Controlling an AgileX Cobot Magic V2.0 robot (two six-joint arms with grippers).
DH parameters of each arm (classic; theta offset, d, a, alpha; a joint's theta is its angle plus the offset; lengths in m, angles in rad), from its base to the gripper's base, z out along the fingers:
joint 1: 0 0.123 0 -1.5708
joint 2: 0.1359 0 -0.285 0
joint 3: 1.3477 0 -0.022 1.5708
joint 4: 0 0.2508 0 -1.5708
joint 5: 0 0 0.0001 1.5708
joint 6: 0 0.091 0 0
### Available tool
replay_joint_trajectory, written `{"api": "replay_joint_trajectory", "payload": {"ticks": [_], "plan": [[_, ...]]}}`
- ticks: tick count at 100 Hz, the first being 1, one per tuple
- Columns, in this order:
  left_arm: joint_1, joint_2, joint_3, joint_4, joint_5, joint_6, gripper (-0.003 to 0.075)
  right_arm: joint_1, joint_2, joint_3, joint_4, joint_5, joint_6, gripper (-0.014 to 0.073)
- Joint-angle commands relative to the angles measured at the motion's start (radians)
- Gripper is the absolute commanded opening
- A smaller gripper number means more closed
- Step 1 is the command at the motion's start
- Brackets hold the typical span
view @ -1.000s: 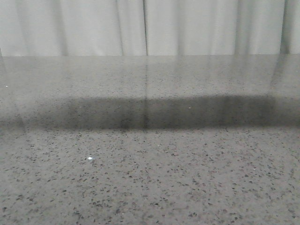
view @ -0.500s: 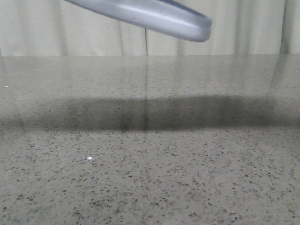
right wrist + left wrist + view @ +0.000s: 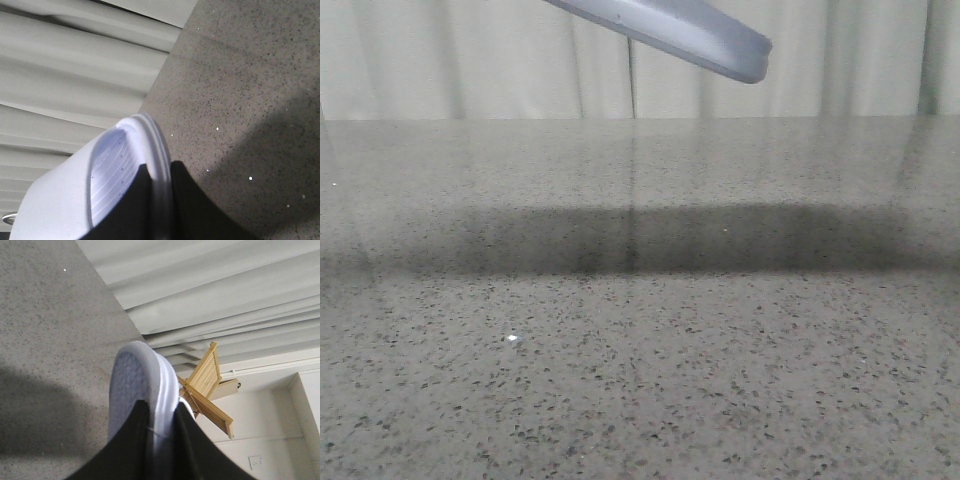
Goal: Insert blue slippers together front up
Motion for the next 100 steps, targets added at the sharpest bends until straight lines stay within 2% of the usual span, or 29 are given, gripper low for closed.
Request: {"api": "replay_joint_trajectory", "payload": {"ticks": [1,32,85,100], "plan": [[-0.008,-0.01,-0.027,-0.122,0.093,0.005,0.0016,0.006,0.0,-0.022,0.02,-0.079,-0.004,-0.0099],[-0.008,-0.01,-0.027,-0.219,0.168,0.028,0.0016,0.024,0.0,-0.022,0.039,-0.087,-0.004,-0.0099],[-0.018,-0.01,-0.027,-0.24,0.231,0.032,0.0016,0.253,0.097,-0.026,0.039,-0.263,-0.004,-0.0099],[-0.032,-0.01,-0.027,-0.24,0.222,0.042,0.0016,0.288,0.111,-0.026,0.038,-0.325,-0.004,-0.0099]]}}
